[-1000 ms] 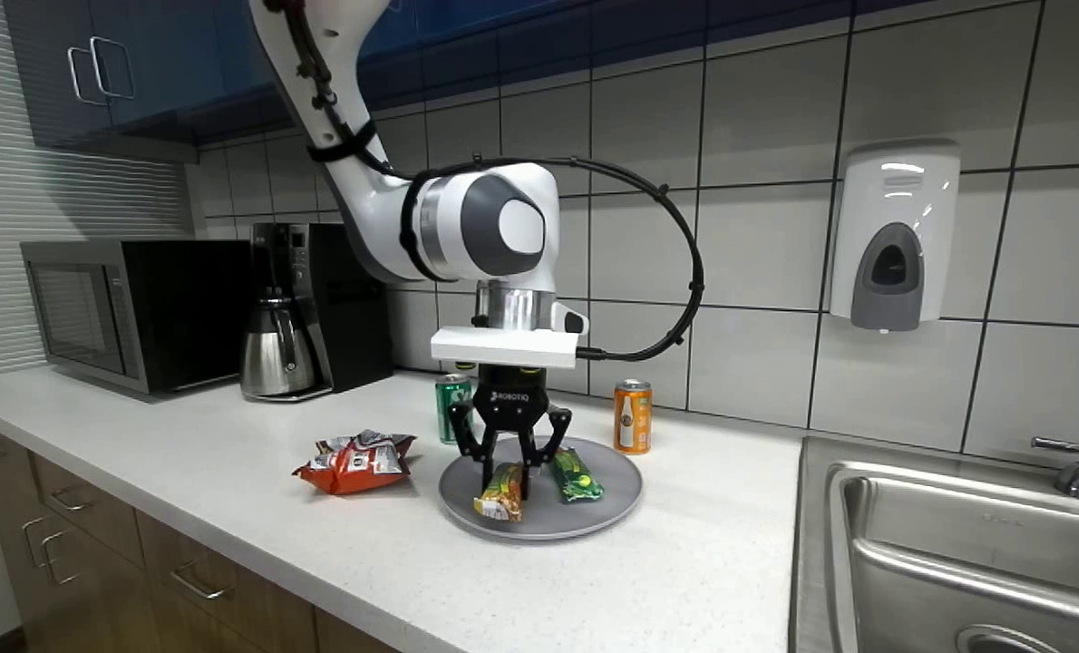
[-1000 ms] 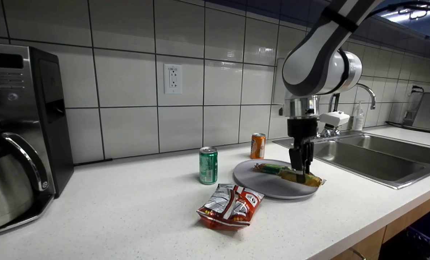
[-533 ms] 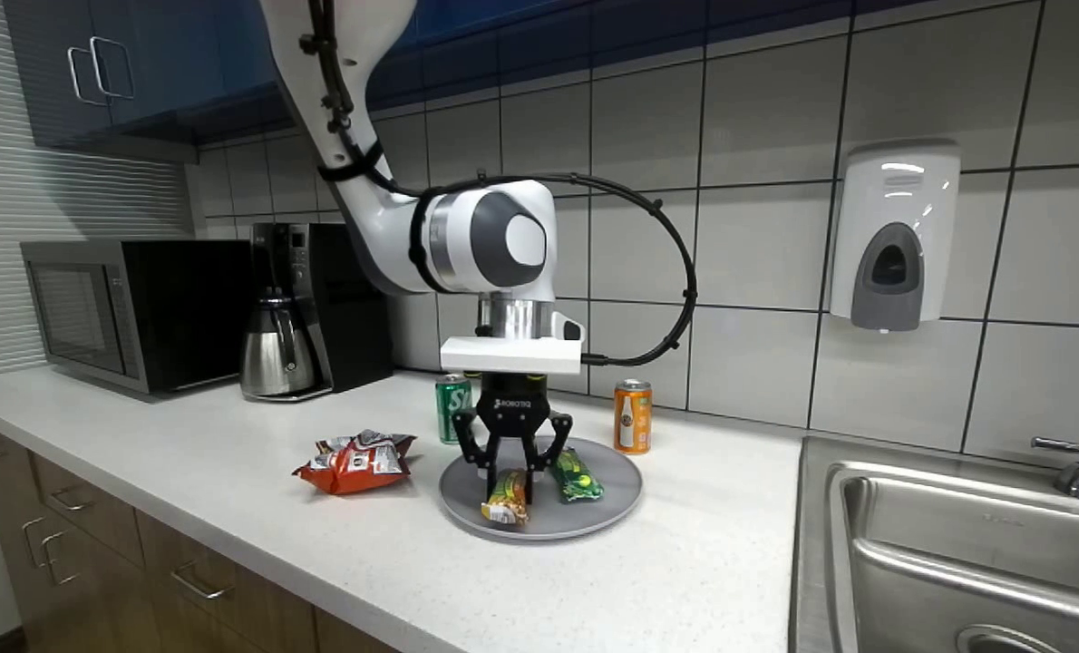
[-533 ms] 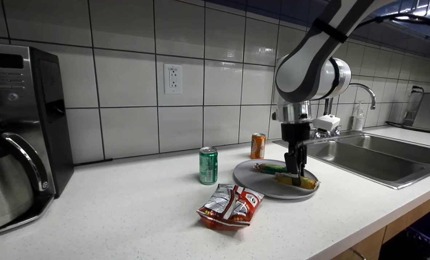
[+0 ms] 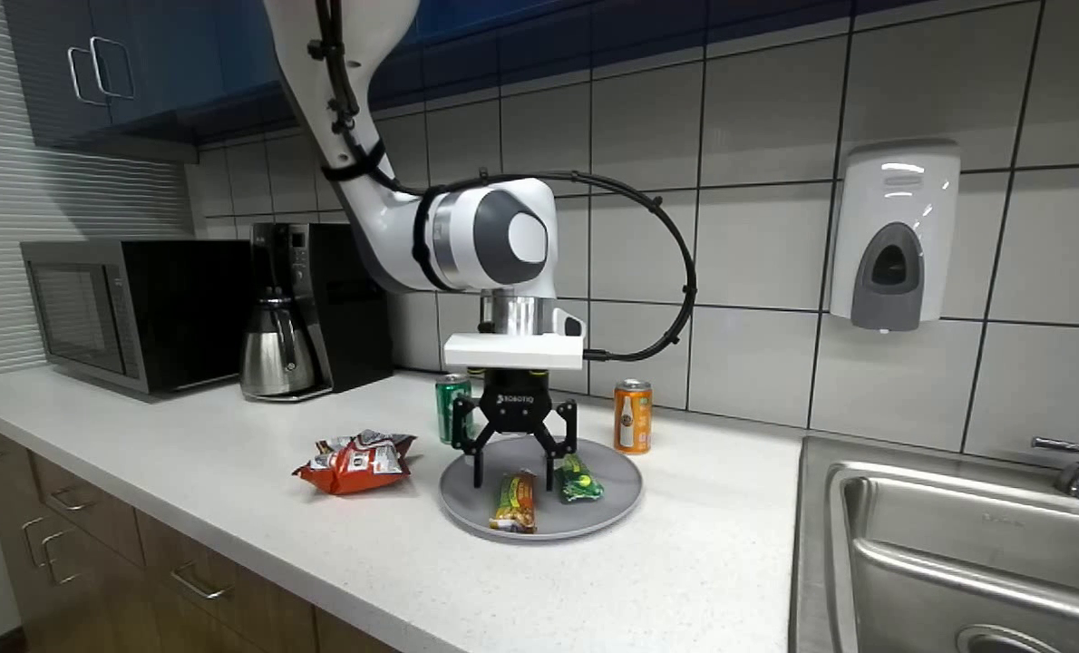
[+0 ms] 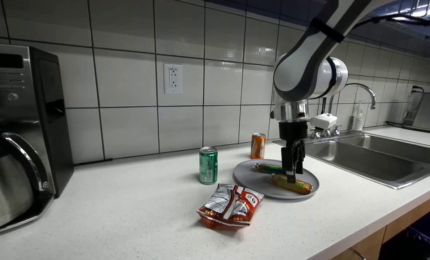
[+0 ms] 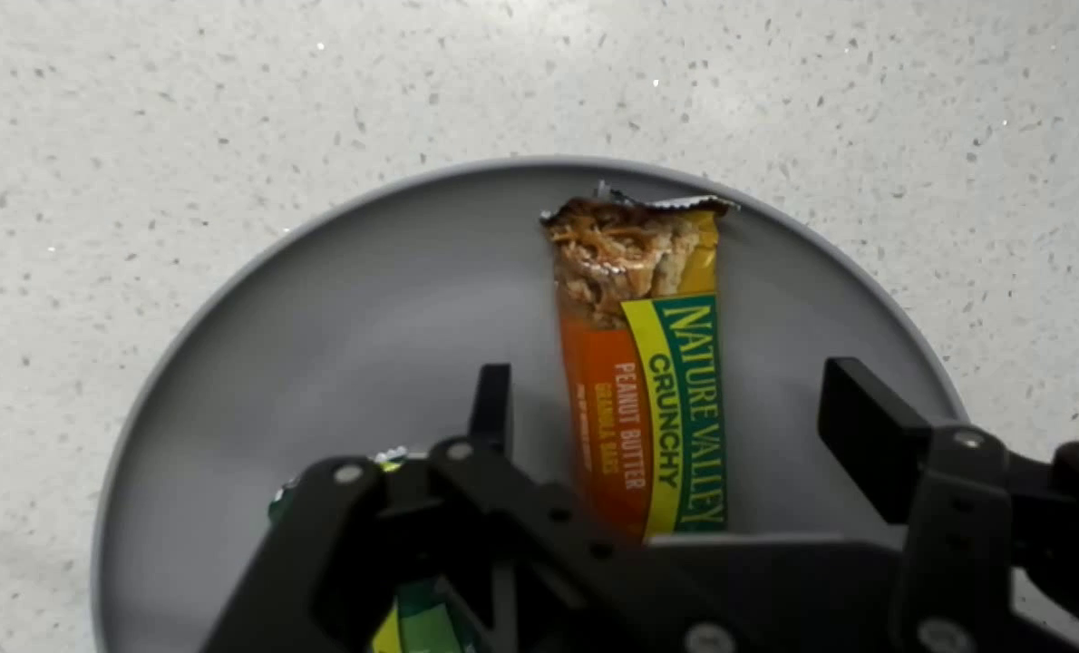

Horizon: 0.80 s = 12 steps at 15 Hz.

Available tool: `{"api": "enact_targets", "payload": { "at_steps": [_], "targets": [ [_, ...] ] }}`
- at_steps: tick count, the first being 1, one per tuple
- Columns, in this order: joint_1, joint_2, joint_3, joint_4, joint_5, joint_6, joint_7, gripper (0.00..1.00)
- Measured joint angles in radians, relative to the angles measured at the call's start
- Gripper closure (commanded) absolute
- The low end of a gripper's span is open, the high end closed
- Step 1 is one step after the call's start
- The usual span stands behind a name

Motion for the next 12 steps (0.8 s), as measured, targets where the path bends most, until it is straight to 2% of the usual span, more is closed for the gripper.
{"api": "enact_targets", "payload": {
  "at_steps": [7, 12],
  "targets": [
    [-0.009, -0.039, 0.000, -0.007, 0.002, 0.000, 0.004, 0.00],
    [-0.011, -0.117, 0.000, -0.067, 0.002, 0.002, 0.049, 0.00]
  ]
}}
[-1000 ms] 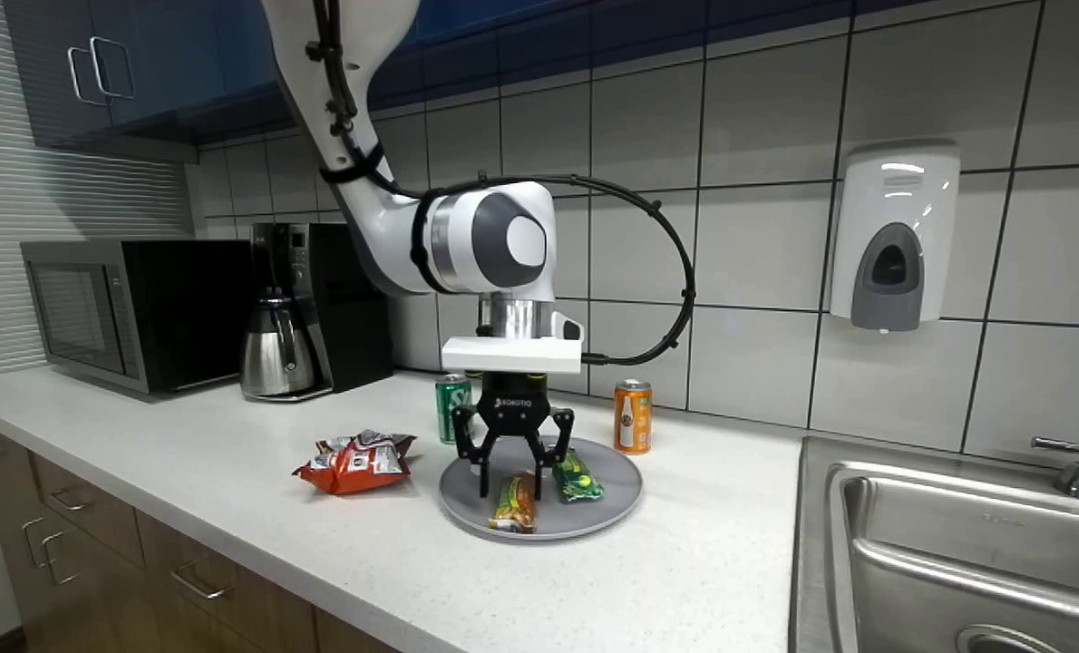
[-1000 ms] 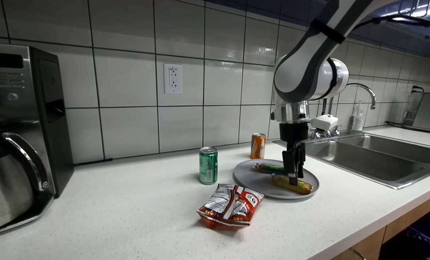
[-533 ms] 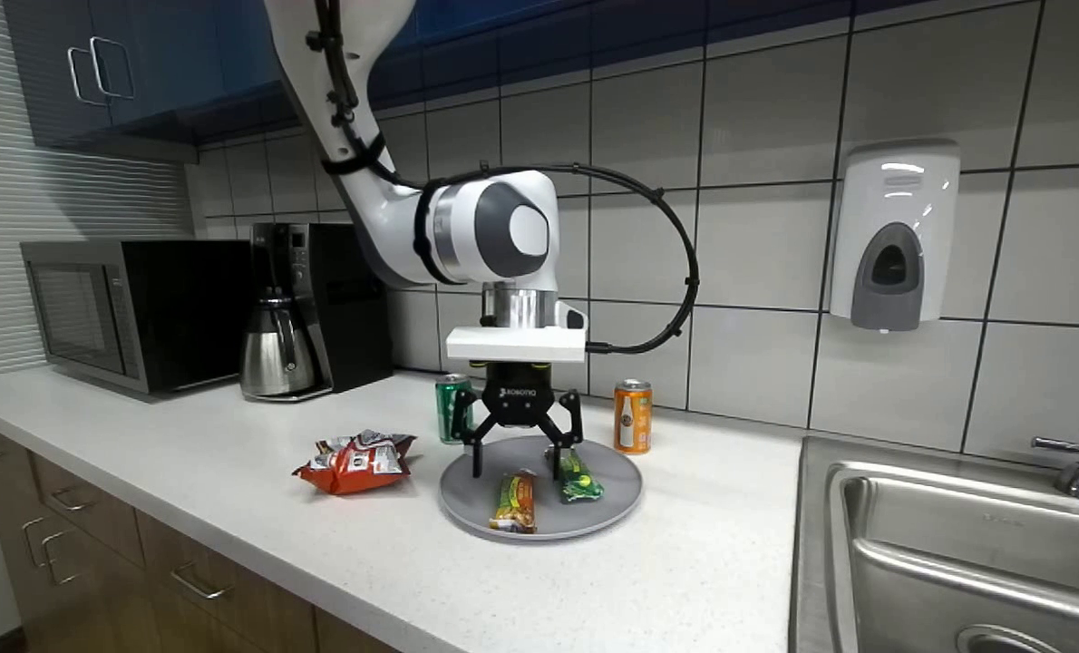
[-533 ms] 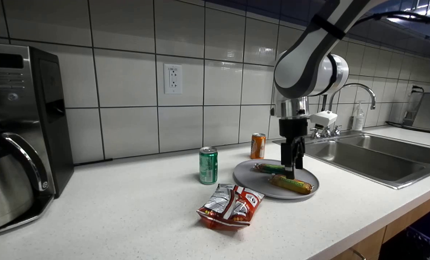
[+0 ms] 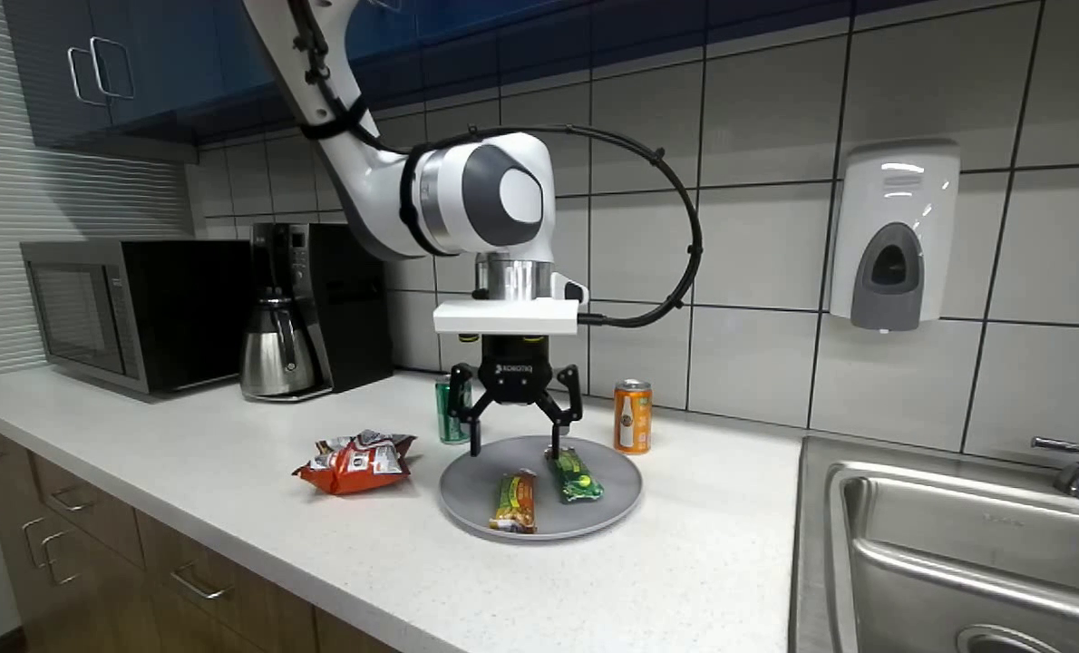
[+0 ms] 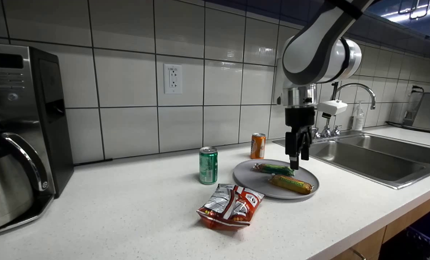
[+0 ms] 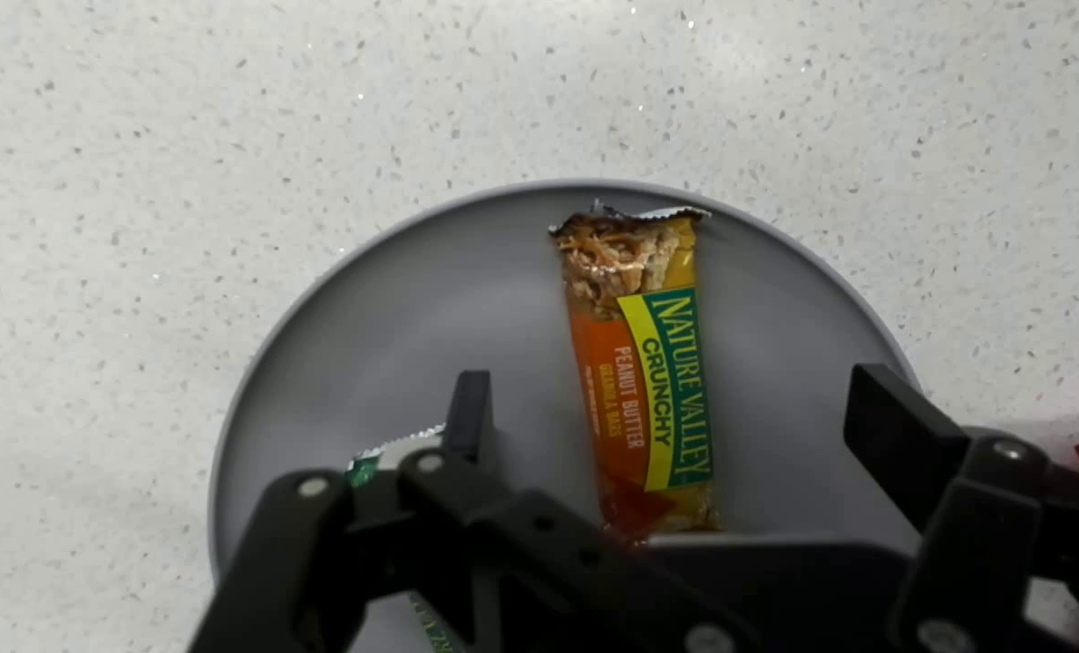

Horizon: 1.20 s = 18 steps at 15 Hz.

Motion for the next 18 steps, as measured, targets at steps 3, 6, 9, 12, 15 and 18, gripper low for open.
{"api": "enact_targets", "payload": {
  "at_steps": [3, 6, 9, 12, 15, 18],
  "targets": [
    [0.002, -0.055, 0.000, -0.052, 0.000, 0.002, 0.048, 0.00],
    [0.004, -0.113, 0.000, -0.108, 0.000, 0.003, 0.098, 0.00],
    [0.006, -0.173, 0.000, -0.166, 0.001, 0.003, 0.140, 0.00],
    [0.012, -0.236, 0.000, -0.225, 0.003, 0.003, 0.176, 0.00],
    [0.018, -0.284, 0.000, -0.277, 0.004, 0.001, 0.190, 0.00],
    [0.018, -0.295, 0.000, -0.288, 0.004, 0.001, 0.191, 0.00]
  ]
}}
